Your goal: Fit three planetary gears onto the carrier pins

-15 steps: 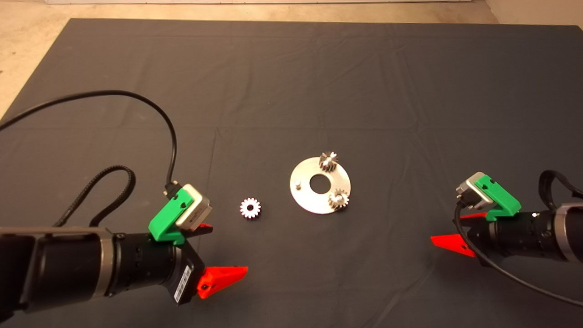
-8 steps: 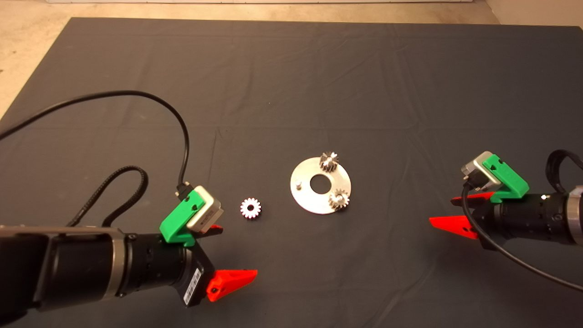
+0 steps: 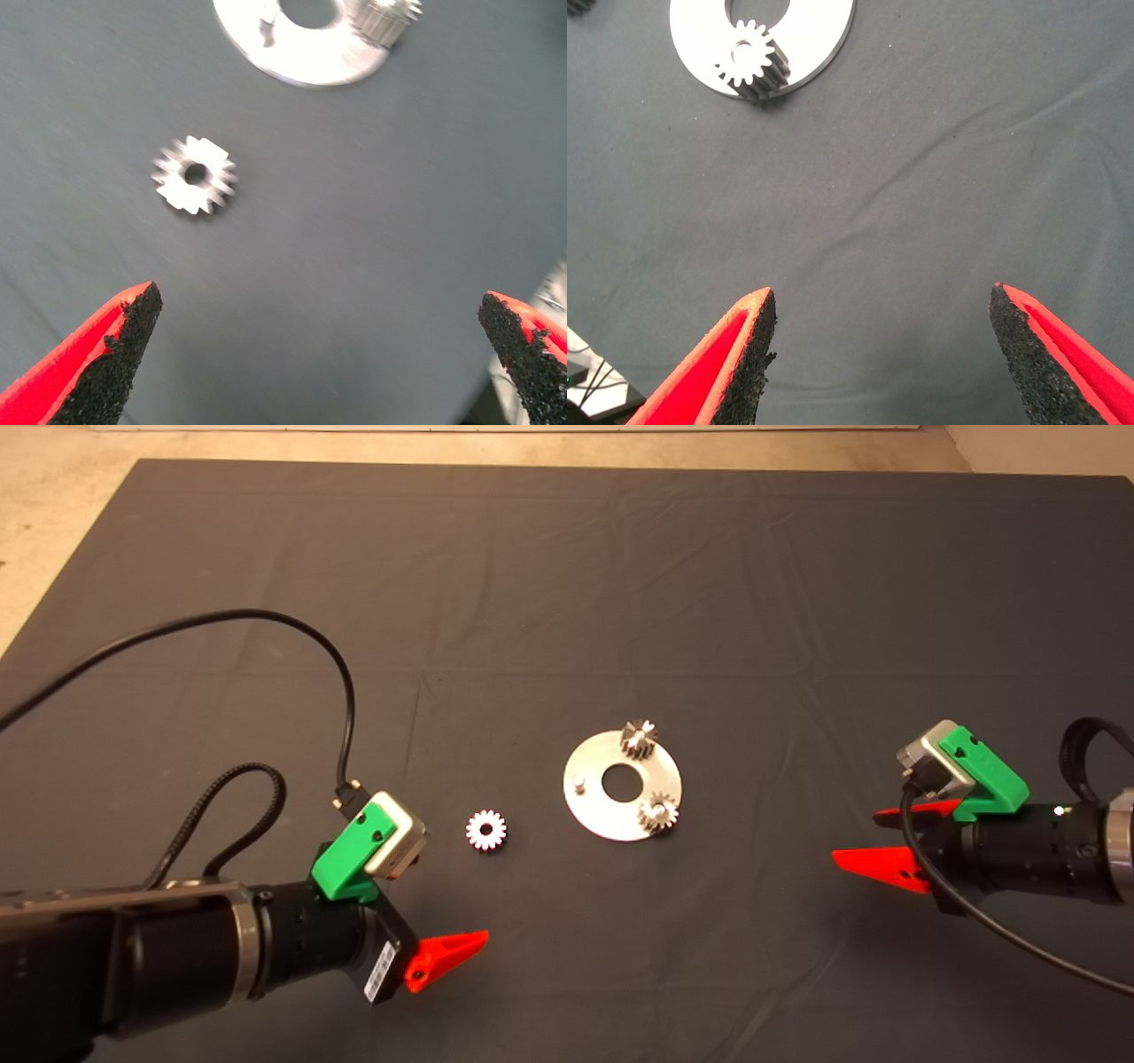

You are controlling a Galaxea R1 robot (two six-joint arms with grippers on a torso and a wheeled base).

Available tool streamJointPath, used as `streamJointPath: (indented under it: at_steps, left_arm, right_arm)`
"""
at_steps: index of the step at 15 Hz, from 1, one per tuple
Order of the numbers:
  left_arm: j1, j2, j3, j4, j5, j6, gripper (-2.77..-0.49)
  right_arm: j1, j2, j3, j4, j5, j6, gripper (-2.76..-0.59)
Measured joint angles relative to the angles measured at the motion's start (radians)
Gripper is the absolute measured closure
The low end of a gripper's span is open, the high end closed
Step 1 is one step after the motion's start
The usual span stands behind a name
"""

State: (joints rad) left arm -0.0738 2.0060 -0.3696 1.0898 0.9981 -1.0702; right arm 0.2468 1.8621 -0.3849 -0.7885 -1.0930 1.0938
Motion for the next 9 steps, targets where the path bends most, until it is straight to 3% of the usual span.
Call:
streamJointPath:
  at_steps: [3, 7, 9]
  left_arm:
    - [0.04, 0.006, -0.061, 0.031, 0.006, 0.003, -2.62]
    - [0.05, 0.096, -0.151, 0.054, -0.004, 0.003, -2.62]
    - [0.057, 0.117, -0.165, 0.065, -0.013, 0.003, -2.62]
  right_arm:
    - [0.0, 0.0, 0.0, 0.0, -0.001, 0.0, -1.78]
    - [0.0, 0.0, 0.0, 0.0, -0.003, 0.0, -1.78]
    - [0.0, -0.001, 0.0, 0.0, -0.007, 0.0, -1.78]
